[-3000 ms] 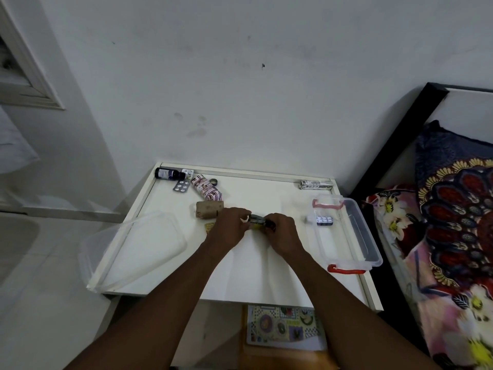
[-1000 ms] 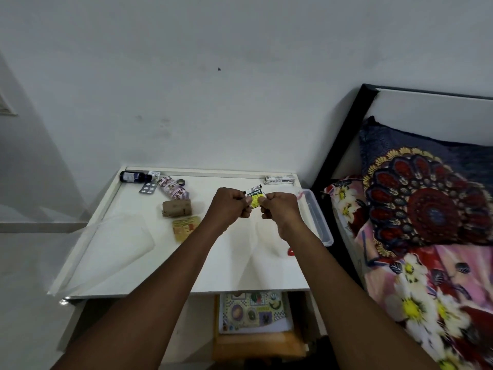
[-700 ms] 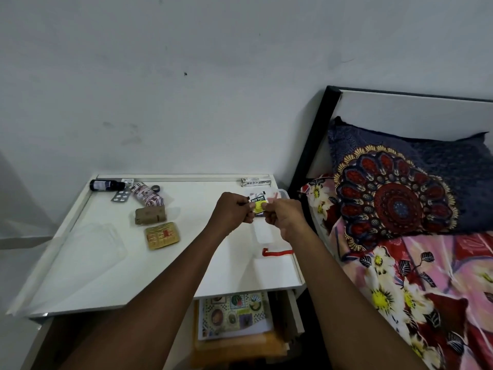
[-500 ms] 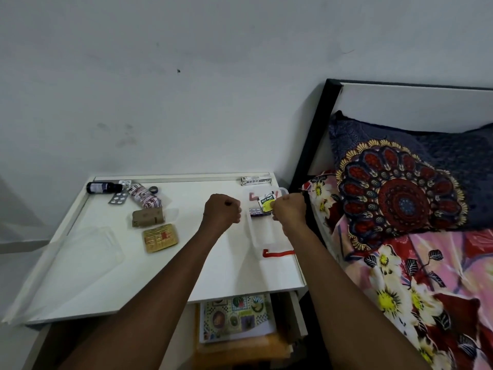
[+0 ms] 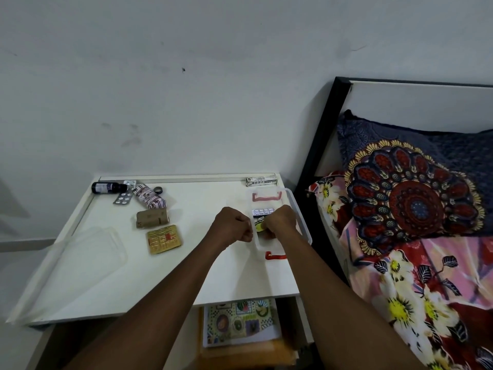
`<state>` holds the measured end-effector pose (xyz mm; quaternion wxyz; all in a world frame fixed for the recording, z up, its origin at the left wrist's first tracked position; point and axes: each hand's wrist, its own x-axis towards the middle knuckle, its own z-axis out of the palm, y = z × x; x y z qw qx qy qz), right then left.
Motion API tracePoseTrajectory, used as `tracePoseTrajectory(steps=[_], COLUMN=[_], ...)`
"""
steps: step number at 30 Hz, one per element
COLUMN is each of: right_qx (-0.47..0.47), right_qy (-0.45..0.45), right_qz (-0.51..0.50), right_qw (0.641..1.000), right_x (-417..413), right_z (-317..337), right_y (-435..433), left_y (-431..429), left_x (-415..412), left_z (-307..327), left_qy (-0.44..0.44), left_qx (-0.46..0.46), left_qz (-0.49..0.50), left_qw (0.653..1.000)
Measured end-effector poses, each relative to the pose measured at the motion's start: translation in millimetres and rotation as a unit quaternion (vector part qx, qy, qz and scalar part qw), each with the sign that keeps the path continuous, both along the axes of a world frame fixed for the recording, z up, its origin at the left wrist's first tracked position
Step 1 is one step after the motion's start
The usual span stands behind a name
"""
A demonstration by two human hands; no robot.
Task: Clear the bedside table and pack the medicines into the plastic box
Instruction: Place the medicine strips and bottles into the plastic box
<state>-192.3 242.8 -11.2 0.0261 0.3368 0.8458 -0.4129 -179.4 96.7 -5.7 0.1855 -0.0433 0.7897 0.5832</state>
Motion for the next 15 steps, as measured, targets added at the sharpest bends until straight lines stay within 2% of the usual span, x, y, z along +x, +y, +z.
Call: tracePoseTrajectory(steps=[5, 15], right_qx=[0.070, 0.066], right_qy=[0.022, 0.023], right_qz=[0.048, 0.062], right_qw=[0.996, 0.996], right_x=[-2.4, -0.3], right_z=[-0.4, -1.4], right_y=[-10.7, -8.6], left_y=[-3.2, -7.6], left_x=[0.0, 1.0], left_z=[-1.2, 2.1], left_qy=[-0.012, -0.025], left_qx=[0.026, 0.041], left_qz=[0.000, -0.001], left_qw=[1.000, 0.999])
